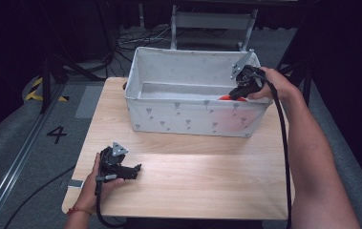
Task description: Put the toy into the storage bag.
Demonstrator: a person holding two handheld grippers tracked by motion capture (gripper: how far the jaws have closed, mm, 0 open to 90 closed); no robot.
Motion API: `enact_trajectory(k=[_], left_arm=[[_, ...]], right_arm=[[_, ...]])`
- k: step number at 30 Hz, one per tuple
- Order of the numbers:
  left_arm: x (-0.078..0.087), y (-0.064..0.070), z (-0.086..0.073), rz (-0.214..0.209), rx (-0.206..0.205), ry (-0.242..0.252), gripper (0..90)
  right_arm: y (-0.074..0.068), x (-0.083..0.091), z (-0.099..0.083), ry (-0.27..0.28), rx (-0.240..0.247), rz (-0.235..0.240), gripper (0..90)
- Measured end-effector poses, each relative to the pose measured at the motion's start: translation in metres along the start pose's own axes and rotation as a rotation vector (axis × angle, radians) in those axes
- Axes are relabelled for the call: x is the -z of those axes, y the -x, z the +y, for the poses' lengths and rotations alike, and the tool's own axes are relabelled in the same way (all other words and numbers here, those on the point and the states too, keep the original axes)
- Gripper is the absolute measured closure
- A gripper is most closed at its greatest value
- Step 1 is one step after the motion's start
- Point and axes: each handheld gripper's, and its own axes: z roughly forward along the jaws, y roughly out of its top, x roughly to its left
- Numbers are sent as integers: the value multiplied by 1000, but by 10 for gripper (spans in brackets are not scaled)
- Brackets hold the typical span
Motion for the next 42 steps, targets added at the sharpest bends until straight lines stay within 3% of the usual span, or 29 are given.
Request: enact_trajectory(k=[7, 22, 32, 42], left_arm=[[0, 0, 0, 0, 0, 0, 5], [0, 0, 0, 0, 0, -1, 5], [0, 0, 0, 1, 1, 1, 5], [0, 0, 0, 1, 1, 1, 6]], right_arm=[[3, -11, 0, -41, -34, 18, 815], [3, -19, 1, -114, -47, 30, 812], [2, -17, -6, -119, -58, 24, 812], [0, -8, -10, -74, -83, 15, 803]])
